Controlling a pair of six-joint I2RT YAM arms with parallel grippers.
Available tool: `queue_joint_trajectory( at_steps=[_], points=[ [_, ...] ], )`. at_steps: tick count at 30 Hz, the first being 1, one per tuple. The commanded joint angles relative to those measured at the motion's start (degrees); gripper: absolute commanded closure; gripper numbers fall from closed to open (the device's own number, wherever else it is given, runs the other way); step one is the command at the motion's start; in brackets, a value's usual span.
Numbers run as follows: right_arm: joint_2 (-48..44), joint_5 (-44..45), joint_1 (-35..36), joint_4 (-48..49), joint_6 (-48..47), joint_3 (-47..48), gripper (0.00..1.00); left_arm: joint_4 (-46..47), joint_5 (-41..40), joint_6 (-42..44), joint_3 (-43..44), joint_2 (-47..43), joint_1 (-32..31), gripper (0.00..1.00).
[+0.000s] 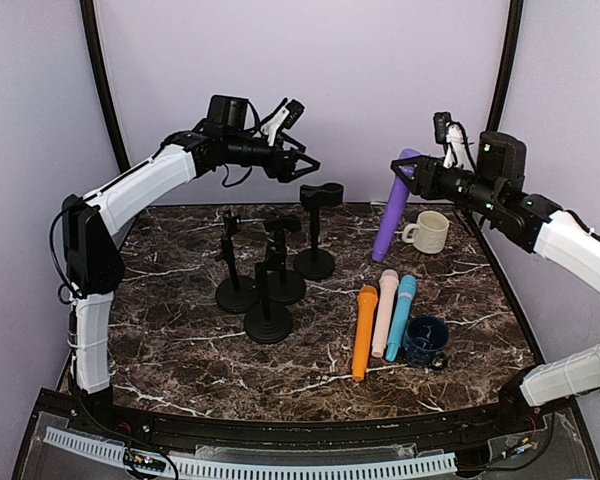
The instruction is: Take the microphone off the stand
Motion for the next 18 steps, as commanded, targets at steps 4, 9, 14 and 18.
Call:
queue_joint_trajectory(
  at_steps=[4,9,14,18],
  points=[
    [0.1,-3.7,4.8,-0.5,12.3,-7.8,0.95,8.7,-13.2,-11.8,-18.7,-22.7,1.8,0.17],
    [5.3,-6.6,8.7,2.8,17.2,-8.8,0.94,14.4,-14.1,-21.7,-39.6,-35.8,9.9,0.16],
    [12.1,-7.6,10.7,2.0,19.2,-6.2,0.94,12.0,-16.3,-19.9,-52.7,-44.4,16.3,0.16],
    [17.9,-4.8,11.1,-2.7,20.5,-4.3,0.94,10.5,-22.9,-14.8,-63.5,-50.4,17.9,0.16]
  ],
)
